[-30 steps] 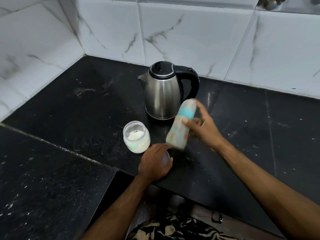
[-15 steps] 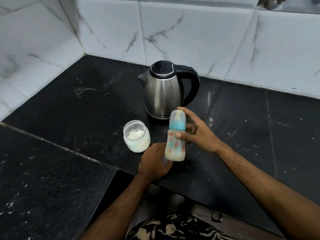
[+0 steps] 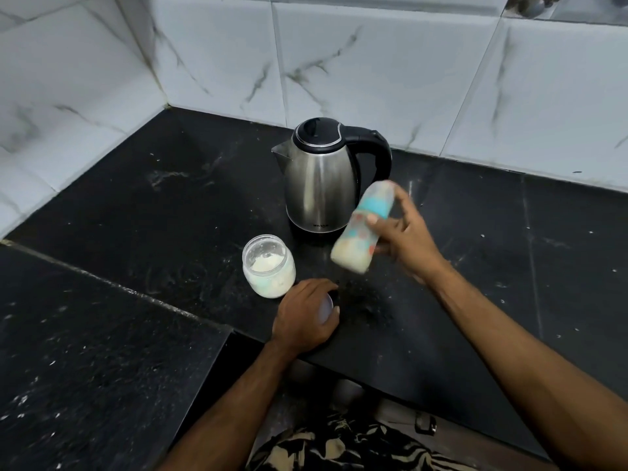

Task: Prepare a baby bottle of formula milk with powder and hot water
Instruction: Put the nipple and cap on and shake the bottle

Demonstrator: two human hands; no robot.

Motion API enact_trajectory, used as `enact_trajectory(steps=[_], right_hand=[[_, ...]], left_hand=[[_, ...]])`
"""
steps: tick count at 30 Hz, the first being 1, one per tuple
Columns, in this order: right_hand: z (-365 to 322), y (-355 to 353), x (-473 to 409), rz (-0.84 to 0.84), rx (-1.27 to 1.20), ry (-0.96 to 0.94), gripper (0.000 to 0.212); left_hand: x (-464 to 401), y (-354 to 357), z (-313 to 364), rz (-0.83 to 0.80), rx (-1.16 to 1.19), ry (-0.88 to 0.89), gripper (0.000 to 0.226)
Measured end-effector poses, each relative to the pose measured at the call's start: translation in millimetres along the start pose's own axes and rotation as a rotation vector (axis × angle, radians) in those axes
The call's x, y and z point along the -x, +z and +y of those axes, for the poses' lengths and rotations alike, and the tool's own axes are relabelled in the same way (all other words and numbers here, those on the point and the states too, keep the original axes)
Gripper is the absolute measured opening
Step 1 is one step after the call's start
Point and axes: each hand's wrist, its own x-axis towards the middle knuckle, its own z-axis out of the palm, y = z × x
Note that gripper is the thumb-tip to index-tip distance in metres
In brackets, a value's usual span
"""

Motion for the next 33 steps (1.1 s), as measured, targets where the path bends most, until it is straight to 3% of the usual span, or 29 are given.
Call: enact_trajectory(steps=[3,8,9,12,14,16,20,21,24,26,28,31,33], right_hand=[[-3.0,-3.8,-9.0,0.108,-0.147,-0.035,0.087],[12.3,7.4,21.0,-0.333,0.316,0.051,0.076],[11.1,7.6,18.9,-0.294,0.289,0.031,0.077],[-0.1,2.4,1.0,0.065,0.009,-0.036,0.079],[-0.5,-3.5,-9.1,0.176,-0.132,-0.073,0.080],[1.8,-1.3,-0.9,0.084,-0.069,-0.037,0.080],[11.2,-3.6,18.6,-0.323,0.315,0.071,0.079],[8.8,-4.5,15.6,-0.300,0.293,0.057,0.078],[0.0,-9.1,-4.6,0.011,0.010,-0.018,0.074],[0.2,-7.8,-11.9,0.130,-0.129,-0.052,0.067],[3.0,-0.3,-2.1,0.025,-0.003,-0.021,0.067],[15.5,3.3,14.2,-0.292,0.269,0.065,0.075],[13.7,3.9,8.9,-0.174,0.164,0.032,0.075]], left_hand=[[-0.7,0.2,0.2,-0.011,0.004,-0.011,0.040],[-3.1,-5.8,5.4,-0.012,0.023,-0.026,0.038],[-2.6,-5.9,5.8,-0.013,0.015,-0.030,0.038],[-0.7,-2.3,3.1,-0.006,0.004,-0.018,0.039],[-0.3,-1.0,2.3,-0.004,0.013,-0.013,0.039],[-0.6,-1.7,2.3,-0.006,0.010,-0.016,0.040],[-1.9,-1.8,0.0,-0.044,0.007,-0.023,0.044],[-1.7,-1.6,-0.1,-0.041,0.004,-0.021,0.044],[0.2,-0.1,0.3,-0.006,0.009,-0.011,0.041],[0.3,0.1,0.7,0.010,0.015,-0.010,0.039],[-0.3,-0.9,1.5,0.016,0.014,-0.005,0.037],[-1.8,-2.8,2.7,0.002,-0.007,0.007,0.034],[-1.0,-1.8,2.0,0.006,-0.006,-0.003,0.036]])
